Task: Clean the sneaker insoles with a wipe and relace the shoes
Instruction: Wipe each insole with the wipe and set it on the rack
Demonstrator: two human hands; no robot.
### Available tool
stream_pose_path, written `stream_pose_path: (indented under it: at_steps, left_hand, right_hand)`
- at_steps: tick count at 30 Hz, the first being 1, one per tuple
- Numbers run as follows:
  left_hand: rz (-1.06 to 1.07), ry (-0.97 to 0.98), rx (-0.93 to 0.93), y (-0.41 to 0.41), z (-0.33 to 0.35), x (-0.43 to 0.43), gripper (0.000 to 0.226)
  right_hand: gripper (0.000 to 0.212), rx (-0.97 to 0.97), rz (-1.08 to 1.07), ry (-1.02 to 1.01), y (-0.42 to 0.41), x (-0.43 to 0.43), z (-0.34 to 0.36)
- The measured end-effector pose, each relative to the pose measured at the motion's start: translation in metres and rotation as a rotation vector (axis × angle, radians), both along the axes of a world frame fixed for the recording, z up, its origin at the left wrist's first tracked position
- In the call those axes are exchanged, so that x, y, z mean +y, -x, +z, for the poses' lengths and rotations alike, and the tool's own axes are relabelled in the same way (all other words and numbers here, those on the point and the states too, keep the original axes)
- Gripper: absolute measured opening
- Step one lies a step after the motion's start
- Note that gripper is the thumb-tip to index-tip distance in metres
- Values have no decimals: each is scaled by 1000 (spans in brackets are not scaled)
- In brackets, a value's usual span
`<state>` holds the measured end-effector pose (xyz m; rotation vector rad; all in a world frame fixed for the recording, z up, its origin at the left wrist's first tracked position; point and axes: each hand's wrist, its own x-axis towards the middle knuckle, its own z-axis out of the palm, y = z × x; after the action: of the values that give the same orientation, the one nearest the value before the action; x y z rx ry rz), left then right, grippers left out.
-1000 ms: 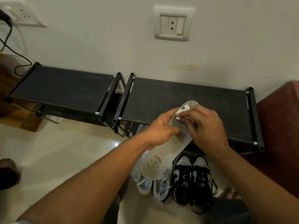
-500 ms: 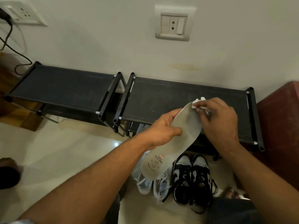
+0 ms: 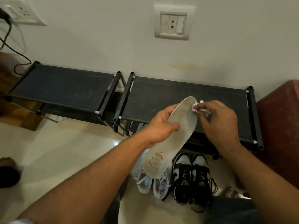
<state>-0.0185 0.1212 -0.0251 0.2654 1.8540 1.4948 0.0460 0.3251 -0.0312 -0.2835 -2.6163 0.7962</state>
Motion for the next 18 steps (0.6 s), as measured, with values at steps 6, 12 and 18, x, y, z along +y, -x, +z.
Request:
stream_pose_path:
  at_steps: [6,12,18]
  left_hand:
    - [-47,2,-9,-1,-2,1,76]
    - [-36,1,-11,-3,0,2,74]
    - [-56,-9,-20,-2,-1,1,74]
  right_hand:
    - [14,-5,57,-15,-3,-7,-1]
    - [15,11,98,10,-3,-14,1]
    - [17,54,24,56,1,-7,1]
